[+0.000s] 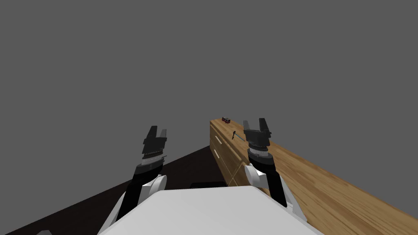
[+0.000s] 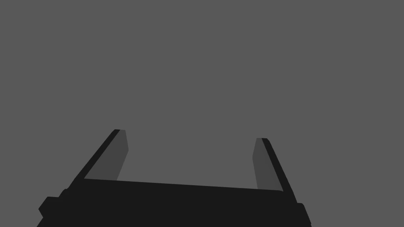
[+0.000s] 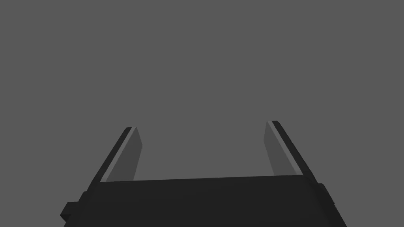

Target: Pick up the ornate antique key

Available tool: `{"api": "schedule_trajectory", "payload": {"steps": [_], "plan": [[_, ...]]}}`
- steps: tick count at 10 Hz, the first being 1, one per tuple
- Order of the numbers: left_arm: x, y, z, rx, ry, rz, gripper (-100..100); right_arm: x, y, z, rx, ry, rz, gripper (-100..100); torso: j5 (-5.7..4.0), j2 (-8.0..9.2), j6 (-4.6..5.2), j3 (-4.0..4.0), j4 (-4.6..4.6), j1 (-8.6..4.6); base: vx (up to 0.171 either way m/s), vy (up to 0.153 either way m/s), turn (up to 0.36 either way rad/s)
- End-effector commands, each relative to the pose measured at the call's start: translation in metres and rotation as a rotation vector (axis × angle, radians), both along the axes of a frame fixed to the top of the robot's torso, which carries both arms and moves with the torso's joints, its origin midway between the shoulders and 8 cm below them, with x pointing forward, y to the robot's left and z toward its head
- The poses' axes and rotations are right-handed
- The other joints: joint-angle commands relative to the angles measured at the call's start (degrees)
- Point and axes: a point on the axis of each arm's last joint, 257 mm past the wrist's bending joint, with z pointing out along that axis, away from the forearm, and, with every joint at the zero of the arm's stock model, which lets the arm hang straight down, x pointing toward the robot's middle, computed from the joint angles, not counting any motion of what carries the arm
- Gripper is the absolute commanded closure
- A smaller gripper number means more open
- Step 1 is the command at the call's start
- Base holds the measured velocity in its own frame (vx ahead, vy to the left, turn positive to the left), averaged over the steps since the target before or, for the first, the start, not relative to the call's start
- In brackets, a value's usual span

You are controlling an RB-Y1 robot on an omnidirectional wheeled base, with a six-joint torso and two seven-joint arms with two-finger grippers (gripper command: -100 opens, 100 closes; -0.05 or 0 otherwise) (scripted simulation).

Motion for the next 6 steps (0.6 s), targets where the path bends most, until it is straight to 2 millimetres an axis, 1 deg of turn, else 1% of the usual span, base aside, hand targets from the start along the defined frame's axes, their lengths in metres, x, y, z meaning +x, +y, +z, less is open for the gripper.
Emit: {"api": "schedule_trajectory", "payload": {"steps": [1,3,6], "plan": [[0.0,0.0,0.0,0.0,0.0,0.0,0,0.003,0.003,-0.005,-0.033,0.023,0.01,-100,0.0,0.0,0.0,0.0,0.0,0.0,0.009,0.002,0.015],[0.0,0.0,0.0,0.0,0.0,0.0,0,0.008,0.006,-0.014,-0.077,0.057,0.022,-100,0.0,-0.06,0.0,-0.03,-0.01,-0.01,0.018,0.001,0.022],[0.0,0.0,0.0,0.0,0.0,0.0,0,0.018,0.009,-0.033,-0.157,0.129,0.039,-100,-0.01,-0.07,0.0,-0.04,-0.02,-0.04,0.02,-0.004,0.019]]}}
